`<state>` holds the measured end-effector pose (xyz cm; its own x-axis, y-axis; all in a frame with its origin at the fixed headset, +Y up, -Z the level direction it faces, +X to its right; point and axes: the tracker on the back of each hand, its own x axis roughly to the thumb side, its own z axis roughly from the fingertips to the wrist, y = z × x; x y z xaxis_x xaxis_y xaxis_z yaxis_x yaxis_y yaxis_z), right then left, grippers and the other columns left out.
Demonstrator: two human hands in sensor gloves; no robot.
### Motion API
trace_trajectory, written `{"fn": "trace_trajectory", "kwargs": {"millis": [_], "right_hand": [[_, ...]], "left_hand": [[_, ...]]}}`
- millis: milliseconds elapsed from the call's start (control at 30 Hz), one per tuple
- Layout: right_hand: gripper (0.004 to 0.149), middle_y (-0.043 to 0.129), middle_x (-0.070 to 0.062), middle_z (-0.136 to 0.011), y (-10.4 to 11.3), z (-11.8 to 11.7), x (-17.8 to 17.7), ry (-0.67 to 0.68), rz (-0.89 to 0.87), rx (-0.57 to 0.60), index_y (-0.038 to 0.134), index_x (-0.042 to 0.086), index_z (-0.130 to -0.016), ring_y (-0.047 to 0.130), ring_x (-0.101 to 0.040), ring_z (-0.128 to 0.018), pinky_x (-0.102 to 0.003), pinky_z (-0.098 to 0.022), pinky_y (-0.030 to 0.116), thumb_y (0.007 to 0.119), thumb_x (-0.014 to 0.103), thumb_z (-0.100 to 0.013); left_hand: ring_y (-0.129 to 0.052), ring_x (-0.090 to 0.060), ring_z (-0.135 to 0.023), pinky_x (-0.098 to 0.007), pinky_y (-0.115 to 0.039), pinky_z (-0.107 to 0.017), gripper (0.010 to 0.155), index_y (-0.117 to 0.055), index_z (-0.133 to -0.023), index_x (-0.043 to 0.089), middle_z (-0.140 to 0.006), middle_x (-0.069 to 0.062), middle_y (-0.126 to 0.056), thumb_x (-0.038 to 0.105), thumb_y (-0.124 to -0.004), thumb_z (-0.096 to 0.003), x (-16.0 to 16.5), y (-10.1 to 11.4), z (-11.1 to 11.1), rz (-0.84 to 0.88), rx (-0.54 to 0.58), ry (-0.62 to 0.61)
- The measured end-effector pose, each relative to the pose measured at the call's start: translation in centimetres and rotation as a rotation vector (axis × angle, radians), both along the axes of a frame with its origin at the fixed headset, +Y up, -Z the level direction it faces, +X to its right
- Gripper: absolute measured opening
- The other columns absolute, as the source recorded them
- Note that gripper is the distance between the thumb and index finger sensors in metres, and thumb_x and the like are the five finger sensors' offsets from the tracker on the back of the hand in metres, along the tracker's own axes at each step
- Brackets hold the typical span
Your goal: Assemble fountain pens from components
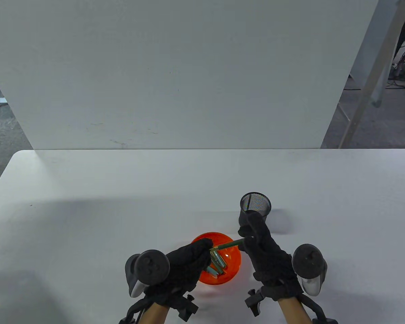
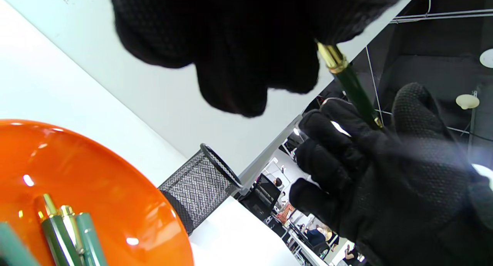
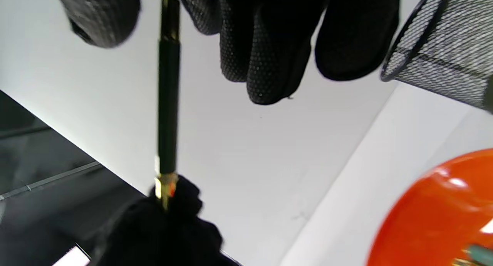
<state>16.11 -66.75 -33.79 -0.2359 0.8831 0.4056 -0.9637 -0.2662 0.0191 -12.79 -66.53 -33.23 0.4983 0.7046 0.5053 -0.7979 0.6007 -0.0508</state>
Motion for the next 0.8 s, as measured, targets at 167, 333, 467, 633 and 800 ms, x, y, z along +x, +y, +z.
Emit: {"fn": "trace_trajectory", "kwargs": {"millis": [167, 333, 467, 633, 800], "right_hand": [[0.042, 0.087, -0.001, -0.089, 0.4, 0.1, 0.3, -0.026, 0.018, 0.046, 0.071, 0.025, -0.1, 0.096, -0.021, -0.065, -0.05, -0.055, 0.082, 0.07, 0.041, -0.062], [0.042, 0.094, -0.002, -0.071, 0.1, -0.1, 0.7, -0.079, 0.066, 0.012, 0.078, 0.017, -0.091, 0.099, -0.016, -0.054, -0.046, -0.05, 0.085, 0.069, 0.045, -0.06], [0.043, 0.094, 0.0, -0.065, -0.3, -0.2, 0.7, -0.131, 0.088, -0.012, 0.082, 0.02, -0.082, 0.099, -0.017, -0.052, -0.047, -0.05, 0.084, 0.065, 0.052, -0.061], [0.044, 0.097, 0.004, -0.05, -0.4, -0.1, 0.6, -0.188, 0.104, -0.011, 0.09, 0.024, -0.066, 0.099, -0.016, -0.041, -0.045, -0.046, 0.086, 0.062, 0.058, -0.061], [0.055, 0.098, 0.005, -0.034, -0.9, -0.4, 0.9, -0.161, 0.072, -0.04, 0.094, 0.024, -0.051, 0.099, -0.015, -0.028, -0.045, -0.04, 0.088, 0.055, 0.062, -0.061]], "left_hand": [[-0.106, -0.019, -0.056, -0.044, -0.086, -0.046, 0.045, -0.075, -0.101, 0.027, -0.075, 0.001, -0.096, 0.042, -0.071, -0.059, -0.1, 0.0, 0.0, 0.003, -0.006, -0.001], [-0.106, -0.019, -0.055, -0.044, -0.086, -0.046, 0.045, -0.075, -0.101, 0.026, -0.075, 0.0, -0.096, 0.042, -0.071, -0.0589, 0.4, 0.0, 0.1, -0.038, 0.013, -0.005], [-0.106, -0.019, -0.055, -0.044, -0.086, -0.046, 0.045, -0.075, -0.101, 0.027, -0.075, 0.001, -0.096, 0.042, -0.071, -0.0589, 0.6, -0.1, 0.3, -0.064, 0.029, -0.001], [-0.106, -0.019, -0.056, -0.044, -0.086, -0.047, 0.044, -0.075, -0.101, 0.028, -0.075, 0.001, -0.096, 0.043, -0.071, -0.0587, 0.7, 0.0, 0.4, -0.076, 0.037, -0.006], [-0.106, -0.019, -0.056, -0.044, -0.086, -0.047, 0.044, -0.075, -0.1, 0.028, -0.075, 0.001, -0.096, 0.043, -0.073, -0.0584, 1.1, 0.1, 0.6, -0.079, 0.048, -0.022]]}}
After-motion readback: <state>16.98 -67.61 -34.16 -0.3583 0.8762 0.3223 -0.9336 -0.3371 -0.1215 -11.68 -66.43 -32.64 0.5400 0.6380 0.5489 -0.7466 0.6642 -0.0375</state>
